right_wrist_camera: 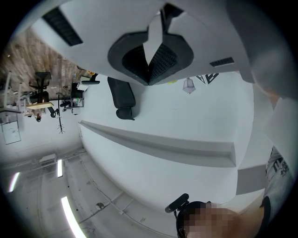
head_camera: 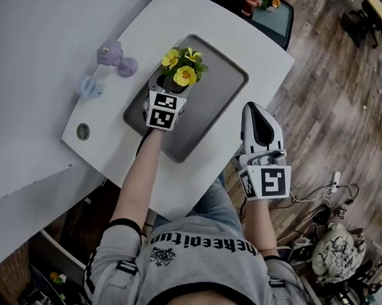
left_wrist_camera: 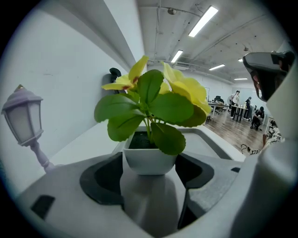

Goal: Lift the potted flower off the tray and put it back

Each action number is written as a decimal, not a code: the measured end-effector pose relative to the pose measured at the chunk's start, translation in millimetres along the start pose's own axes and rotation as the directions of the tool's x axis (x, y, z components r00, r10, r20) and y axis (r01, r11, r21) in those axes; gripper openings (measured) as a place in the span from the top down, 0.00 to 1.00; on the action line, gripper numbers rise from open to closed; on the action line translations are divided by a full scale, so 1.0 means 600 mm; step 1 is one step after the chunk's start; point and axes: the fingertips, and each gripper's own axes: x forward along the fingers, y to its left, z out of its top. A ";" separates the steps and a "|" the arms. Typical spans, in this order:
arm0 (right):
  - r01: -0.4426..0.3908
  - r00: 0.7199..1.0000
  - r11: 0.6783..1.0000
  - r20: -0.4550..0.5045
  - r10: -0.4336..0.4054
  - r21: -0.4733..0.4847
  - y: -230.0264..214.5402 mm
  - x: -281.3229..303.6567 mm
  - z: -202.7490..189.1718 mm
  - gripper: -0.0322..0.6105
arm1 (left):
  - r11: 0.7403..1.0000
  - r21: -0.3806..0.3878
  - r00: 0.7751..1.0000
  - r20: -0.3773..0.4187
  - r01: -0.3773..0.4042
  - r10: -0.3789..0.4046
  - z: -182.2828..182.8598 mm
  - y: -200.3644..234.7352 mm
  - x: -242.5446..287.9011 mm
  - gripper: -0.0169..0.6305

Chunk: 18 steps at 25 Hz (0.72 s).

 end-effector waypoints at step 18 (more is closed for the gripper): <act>-0.015 1.000 1.000 -0.006 0.015 -0.015 0.004 0.005 -0.001 0.95 | 0.999 -0.030 0.996 0.084 -0.015 0.017 0.012 -0.004 -0.009 0.47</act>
